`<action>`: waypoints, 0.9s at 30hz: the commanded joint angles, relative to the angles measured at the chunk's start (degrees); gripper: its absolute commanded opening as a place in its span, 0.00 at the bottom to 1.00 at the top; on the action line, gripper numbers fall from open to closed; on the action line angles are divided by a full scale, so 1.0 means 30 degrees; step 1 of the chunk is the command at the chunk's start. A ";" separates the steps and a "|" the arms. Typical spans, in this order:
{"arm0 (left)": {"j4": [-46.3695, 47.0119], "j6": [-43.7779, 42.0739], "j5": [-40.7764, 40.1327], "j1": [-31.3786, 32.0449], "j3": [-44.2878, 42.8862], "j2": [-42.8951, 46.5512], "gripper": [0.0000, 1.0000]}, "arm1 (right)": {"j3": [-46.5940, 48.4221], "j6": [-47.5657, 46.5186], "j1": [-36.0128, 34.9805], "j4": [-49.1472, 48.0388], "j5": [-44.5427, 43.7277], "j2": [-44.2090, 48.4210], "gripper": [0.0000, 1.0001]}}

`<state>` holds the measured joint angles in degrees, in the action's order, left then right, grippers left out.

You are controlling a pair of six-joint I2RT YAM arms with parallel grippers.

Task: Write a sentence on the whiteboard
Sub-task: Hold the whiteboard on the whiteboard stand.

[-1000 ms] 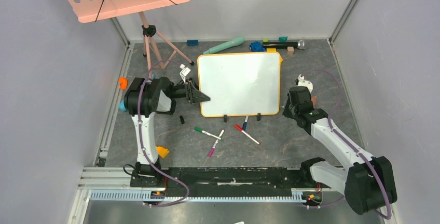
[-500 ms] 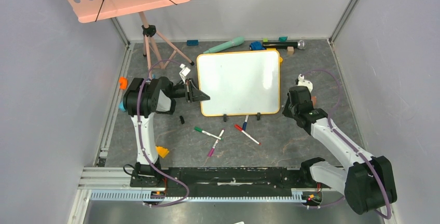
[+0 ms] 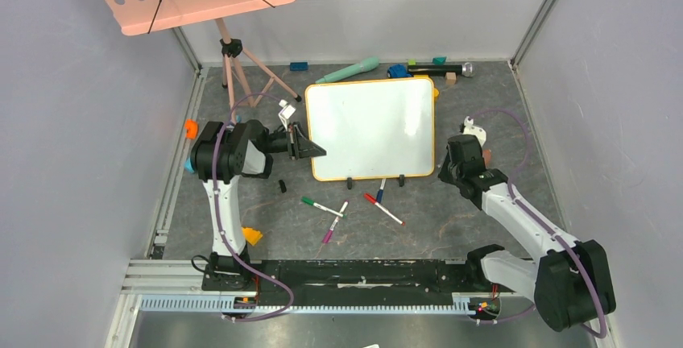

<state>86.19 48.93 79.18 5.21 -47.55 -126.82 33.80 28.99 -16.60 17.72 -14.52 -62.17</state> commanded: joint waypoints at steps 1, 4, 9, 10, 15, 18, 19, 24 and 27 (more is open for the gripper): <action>0.1005 -0.2309 -0.1434 -0.0154 0.0720 0.0098 0.02 | -0.0046 0.0960 0.0056 -0.0609 -0.0424 -0.0573 0.00; 0.1020 -0.2602 -0.2089 -0.0184 0.1148 0.0332 0.02 | 0.0150 0.1182 0.0030 -0.0964 0.0040 -0.0878 0.00; 0.1006 -0.3968 -0.3311 -0.0178 0.2277 0.1000 0.02 | 0.0647 0.1089 -0.0004 -0.0903 -0.0117 -0.0899 0.00; 0.1005 -0.4223 -0.3360 -0.0185 0.2419 0.1093 0.02 | 0.0726 0.1044 -0.0004 -0.0874 -0.0160 -0.0821 0.00; 0.1009 -0.3985 -0.3297 -0.0185 0.2288 0.0929 0.03 | 0.0686 0.0983 0.0011 -0.0760 -0.0326 -0.0467 0.00; 0.1005 -0.2604 -0.2585 -0.0185 0.1406 0.0282 0.11 | 0.0605 0.0972 -0.0004 -0.0599 -0.0467 -0.0211 0.00; 0.1009 -0.2003 -0.2403 -0.0185 0.1049 0.0074 0.14 | 0.0600 0.0952 -0.0004 -0.0552 -0.0472 -0.0123 0.00; 0.1005 -0.1154 -0.2175 -0.0214 0.0428 -0.0437 0.13 | 0.0665 0.0142 -0.0004 0.0178 -0.0294 0.0922 0.00; 0.1005 -0.1668 -0.2331 -0.0324 0.0721 -0.0242 0.04 | 0.0402 -0.0551 -0.0006 0.0848 -0.0902 0.2344 0.00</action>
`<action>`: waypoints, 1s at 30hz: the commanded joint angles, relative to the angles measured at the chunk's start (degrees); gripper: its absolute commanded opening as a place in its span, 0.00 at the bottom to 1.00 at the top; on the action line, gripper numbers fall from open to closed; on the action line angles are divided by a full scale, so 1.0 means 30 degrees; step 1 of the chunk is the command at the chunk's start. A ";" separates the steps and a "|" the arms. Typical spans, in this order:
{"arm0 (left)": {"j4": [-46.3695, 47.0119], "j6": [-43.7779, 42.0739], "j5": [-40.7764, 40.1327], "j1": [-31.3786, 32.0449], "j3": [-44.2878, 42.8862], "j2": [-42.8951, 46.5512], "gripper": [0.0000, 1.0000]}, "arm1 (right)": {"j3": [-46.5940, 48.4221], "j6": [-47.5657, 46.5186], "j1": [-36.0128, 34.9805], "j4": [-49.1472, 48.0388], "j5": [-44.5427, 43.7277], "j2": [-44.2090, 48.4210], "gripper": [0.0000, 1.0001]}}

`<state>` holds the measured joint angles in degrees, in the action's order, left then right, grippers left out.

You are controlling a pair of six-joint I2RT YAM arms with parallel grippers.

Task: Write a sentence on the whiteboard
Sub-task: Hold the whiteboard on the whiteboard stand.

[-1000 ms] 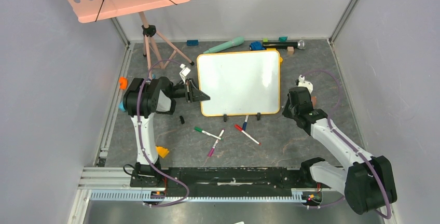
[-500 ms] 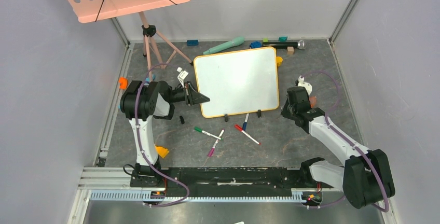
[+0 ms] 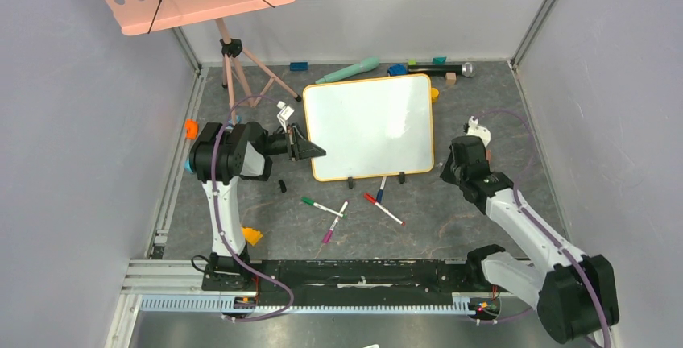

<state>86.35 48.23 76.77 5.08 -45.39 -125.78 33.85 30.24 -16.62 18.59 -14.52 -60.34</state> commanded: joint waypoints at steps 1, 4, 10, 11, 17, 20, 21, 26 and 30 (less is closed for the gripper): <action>0.0954 -0.1532 -0.1611 -0.0271 0.0064 -0.0530 0.02 | 0.0328 -0.1375 -0.0011 0.0706 -0.0963 0.2318 0.00; 0.0954 -0.1545 -0.1690 -0.0346 0.0067 -0.0557 0.02 | 0.0189 -0.2055 0.0000 0.1117 -0.1000 0.3913 0.00; 0.0954 -0.1774 -0.1812 -0.0374 0.0129 -0.0498 0.02 | 0.0141 -0.3080 -0.0012 0.1452 -0.1303 0.5736 0.00; 0.0954 -0.1829 -0.1856 -0.0375 0.0153 -0.0511 0.02 | 0.0079 -0.3185 0.0002 0.1416 -0.1375 0.5784 0.00; 0.0954 -0.2270 -0.2139 -0.0376 0.0388 -0.0373 0.02 | 0.0060 -0.3283 0.0004 0.1673 -0.1258 0.5683 0.00; 0.0954 -0.2379 -0.2197 -0.0359 0.0422 -0.0376 0.02 | 0.0082 -0.3227 0.0003 0.2043 -0.1002 0.6169 0.00; 0.0954 -0.2390 -0.2211 -0.0371 0.0422 -0.0357 0.02 | 0.0169 -0.3211 0.0004 0.2239 -0.0856 0.6372 0.00; 0.0954 -0.2764 -0.2329 -0.0355 0.0450 -0.0321 0.02 | 0.0636 -0.2951 0.0004 0.3059 -0.0450 0.7455 0.00; 0.0954 -0.2871 -0.2348 -0.0423 0.0392 -0.0350 0.02 | 0.0830 -0.2772 -0.0004 0.3627 -0.0138 0.8316 0.00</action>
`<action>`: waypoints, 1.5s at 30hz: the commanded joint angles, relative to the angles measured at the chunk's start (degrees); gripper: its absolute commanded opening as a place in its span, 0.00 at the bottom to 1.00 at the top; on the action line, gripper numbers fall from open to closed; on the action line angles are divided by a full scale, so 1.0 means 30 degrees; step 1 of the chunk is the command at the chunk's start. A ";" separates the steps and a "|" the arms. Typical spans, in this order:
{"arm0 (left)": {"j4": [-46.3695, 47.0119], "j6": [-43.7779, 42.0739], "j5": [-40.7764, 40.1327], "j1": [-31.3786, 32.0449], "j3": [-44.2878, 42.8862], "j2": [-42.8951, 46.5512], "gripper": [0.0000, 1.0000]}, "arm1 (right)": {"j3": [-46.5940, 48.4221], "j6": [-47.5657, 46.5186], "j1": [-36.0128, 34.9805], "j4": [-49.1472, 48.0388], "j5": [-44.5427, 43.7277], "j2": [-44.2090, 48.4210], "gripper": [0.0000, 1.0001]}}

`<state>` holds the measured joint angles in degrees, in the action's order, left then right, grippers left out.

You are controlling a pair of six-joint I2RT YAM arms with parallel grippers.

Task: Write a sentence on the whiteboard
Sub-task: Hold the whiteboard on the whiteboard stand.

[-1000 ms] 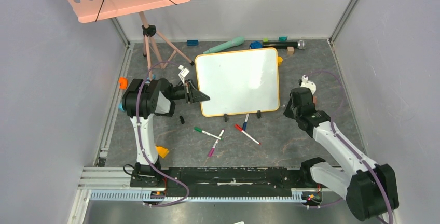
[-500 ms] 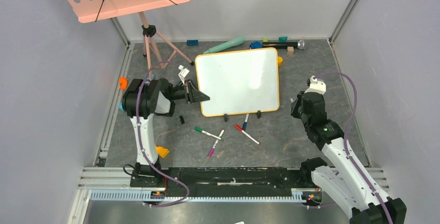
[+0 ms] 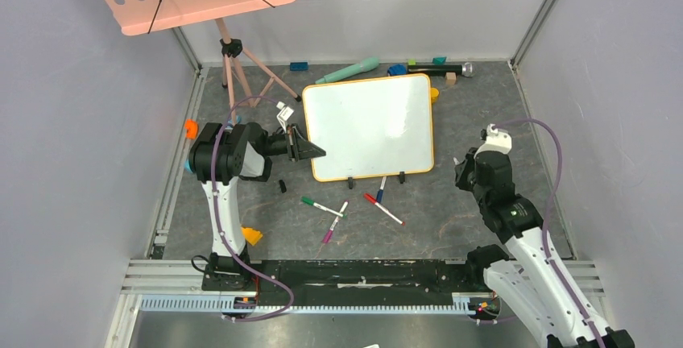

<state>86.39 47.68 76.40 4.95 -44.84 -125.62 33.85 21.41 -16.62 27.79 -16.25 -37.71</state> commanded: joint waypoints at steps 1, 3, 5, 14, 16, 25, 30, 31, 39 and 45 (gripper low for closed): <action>0.0942 -0.2614 -0.2234 -0.0396 0.0236 -0.0408 0.02 | 0.0847 0.0187 0.0004 0.0703 0.0501 0.0937 0.00; 0.0940 -0.2618 -0.2289 -0.0426 0.0281 -0.0374 0.02 | 0.0898 0.0186 0.0004 0.0892 0.0597 0.1071 0.00; 0.0940 -0.2805 -0.2481 -0.0475 0.0456 -0.0288 0.02 | 0.0988 0.0221 0.0003 0.1045 0.0703 0.1083 0.00; 0.0940 -0.3162 -0.3488 -0.0622 0.0885 -0.0062 0.02 | 0.1027 0.1182 0.0004 0.0867 0.1348 0.1374 0.00; 0.0940 -0.2975 -0.3607 -0.0647 0.0789 -0.0137 0.02 | 0.1049 0.1351 0.0004 0.0801 0.1566 0.1292 0.00; 0.0940 -0.2434 -0.3850 -0.0653 0.0751 -0.0285 0.02 | 0.0797 0.0871 0.0002 0.0494 0.1620 0.0880 0.00; 0.0940 -0.4801 -0.4093 -0.0654 0.1748 0.0433 0.02 | 0.0792 0.0534 0.0004 0.0551 0.1316 0.0486 0.00; 0.0940 -0.4729 -0.4278 -0.0643 0.1700 0.0272 0.02 | 0.0909 0.0434 0.0004 0.0554 0.1243 0.0294 0.00; 0.0940 -0.5079 -0.5383 -0.0709 0.2394 0.0671 0.04 | 0.1631 0.0385 0.0011 -0.0238 0.0941 -0.1065 0.00; 0.0940 -0.4444 -0.4581 -0.0660 0.1682 0.0177 0.03 | 0.1696 0.0819 0.0004 -0.0897 0.1609 -0.1721 0.00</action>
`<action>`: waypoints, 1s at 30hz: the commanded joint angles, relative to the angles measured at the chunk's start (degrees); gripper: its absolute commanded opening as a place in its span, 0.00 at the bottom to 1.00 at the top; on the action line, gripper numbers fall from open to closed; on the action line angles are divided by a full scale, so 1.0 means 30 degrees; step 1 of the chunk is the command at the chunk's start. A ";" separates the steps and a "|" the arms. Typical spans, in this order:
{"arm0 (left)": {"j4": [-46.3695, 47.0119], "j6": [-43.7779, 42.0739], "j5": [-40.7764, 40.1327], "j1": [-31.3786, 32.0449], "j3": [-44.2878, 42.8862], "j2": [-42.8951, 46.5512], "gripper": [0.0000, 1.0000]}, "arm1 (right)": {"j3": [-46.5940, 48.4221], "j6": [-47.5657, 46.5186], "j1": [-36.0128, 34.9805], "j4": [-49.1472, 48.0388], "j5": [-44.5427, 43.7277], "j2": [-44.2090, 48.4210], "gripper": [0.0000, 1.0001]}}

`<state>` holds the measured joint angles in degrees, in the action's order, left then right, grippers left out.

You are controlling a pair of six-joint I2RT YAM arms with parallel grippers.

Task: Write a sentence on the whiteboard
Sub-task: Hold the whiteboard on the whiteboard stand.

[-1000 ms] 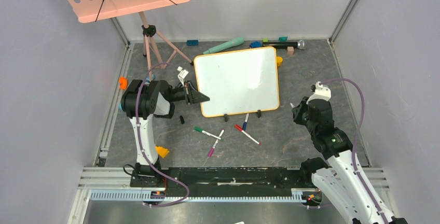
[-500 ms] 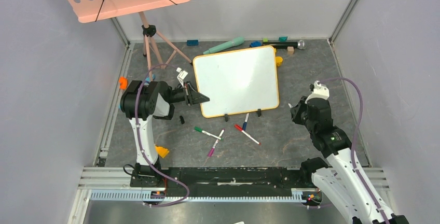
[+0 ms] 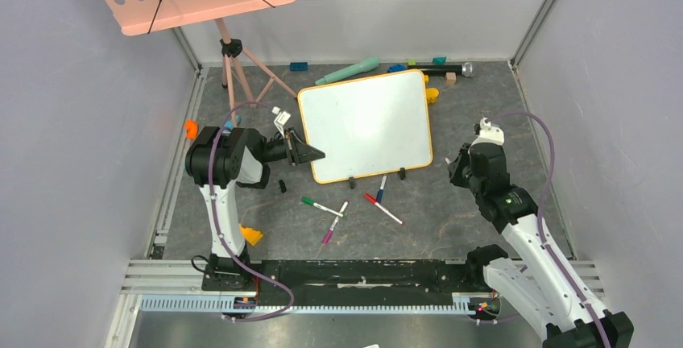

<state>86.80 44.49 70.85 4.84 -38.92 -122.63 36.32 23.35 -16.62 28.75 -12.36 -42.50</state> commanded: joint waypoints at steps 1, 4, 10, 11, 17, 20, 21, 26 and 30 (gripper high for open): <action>0.0801 -0.3196 -0.2470 -0.0617 -0.0530 -0.0962 0.02 | 0.0917 0.0161 0.0018 -0.1292 0.0479 -0.0130 0.00; 0.0801 -0.3060 -0.2246 -0.0589 -0.0701 -0.1196 0.02 | 0.1091 -0.0168 0.0004 -0.1035 0.0642 0.0011 0.00; 0.0801 -0.3331 -0.1966 -0.0547 -0.0688 -0.1222 0.02 | 0.1347 -0.1026 0.0004 -0.0276 0.0072 0.0543 0.00; 0.0801 -0.3334 -0.1898 -0.0551 -0.0695 -0.1223 0.02 | 0.1320 -0.1021 0.0004 -0.0329 0.0243 0.0608 0.00; 0.0801 -0.3880 -0.1535 -0.0434 -0.0542 -0.1057 0.02 | 0.1237 -0.0938 0.0004 -0.1109 0.1355 0.0688 0.00; 0.0805 -0.4144 -0.1795 -0.0401 -0.0324 -0.0940 0.02 | 0.1591 -0.1061 0.0004 -0.1296 0.1524 0.0612 0.00; 0.0802 -0.4215 -0.1853 -0.0375 -0.0283 -0.0931 0.02 | 0.1803 -0.1151 0.0004 -0.1277 0.1583 0.0565 0.00; 0.0803 -0.4181 -0.1601 -0.0377 -0.0371 -0.1002 0.02 | 0.2573 -0.1607 0.0004 -0.0960 0.1944 -0.0046 0.00; 0.0801 -0.4149 -0.1175 -0.0370 -0.0557 -0.1114 0.02 | 0.2690 -0.1348 0.0004 -0.1445 0.1901 -0.0086 0.00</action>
<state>86.78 44.03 72.58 4.84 -40.23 -123.22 41.76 19.86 -16.62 27.31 -7.35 -42.72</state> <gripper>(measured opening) 0.131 0.119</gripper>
